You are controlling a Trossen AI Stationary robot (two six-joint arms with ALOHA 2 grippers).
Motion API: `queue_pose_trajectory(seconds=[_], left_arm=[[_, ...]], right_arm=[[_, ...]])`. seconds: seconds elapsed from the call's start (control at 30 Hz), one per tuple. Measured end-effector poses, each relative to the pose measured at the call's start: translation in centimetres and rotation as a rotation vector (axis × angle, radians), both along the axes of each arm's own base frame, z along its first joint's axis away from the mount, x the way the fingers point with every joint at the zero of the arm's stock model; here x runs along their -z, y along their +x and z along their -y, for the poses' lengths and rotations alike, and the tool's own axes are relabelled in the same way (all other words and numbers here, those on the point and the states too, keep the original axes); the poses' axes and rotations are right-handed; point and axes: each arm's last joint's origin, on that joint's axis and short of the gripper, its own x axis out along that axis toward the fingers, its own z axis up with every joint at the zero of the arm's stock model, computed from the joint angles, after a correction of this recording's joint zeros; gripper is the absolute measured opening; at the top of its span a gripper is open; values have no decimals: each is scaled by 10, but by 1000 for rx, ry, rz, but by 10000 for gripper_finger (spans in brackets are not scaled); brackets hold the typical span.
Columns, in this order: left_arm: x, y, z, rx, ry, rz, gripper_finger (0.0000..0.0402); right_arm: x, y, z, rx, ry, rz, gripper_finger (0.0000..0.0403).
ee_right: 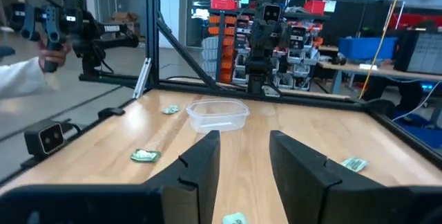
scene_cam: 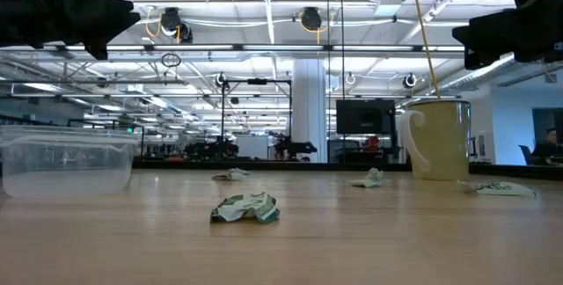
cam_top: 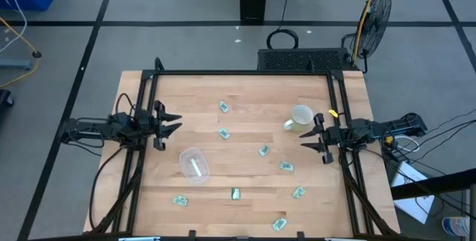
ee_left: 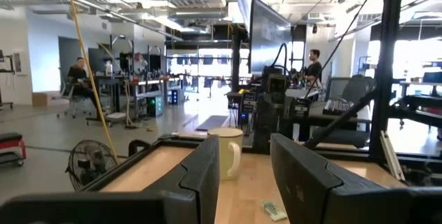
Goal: Pick and place Stevia / Truvia into bins
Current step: Put the green stevia packet into the transparent bin
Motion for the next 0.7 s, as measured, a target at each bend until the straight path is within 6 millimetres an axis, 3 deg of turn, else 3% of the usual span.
queue_pose_trajectory(seconds=[0.27, 0.53, 0.7], left_arm=[[0, 0, -1, -22, -12, -3, 136], [8, 2, -1, -7, -107, -68, 136], [11, 3, -4, -106, -194, -89, 136]], right_arm=[[-6, 0, 0, -3, 138, 40, 118], [-16, -1, 1, 21, 130, 155, 118], [-14, 5, 0, 28, 118, 102, 118]])
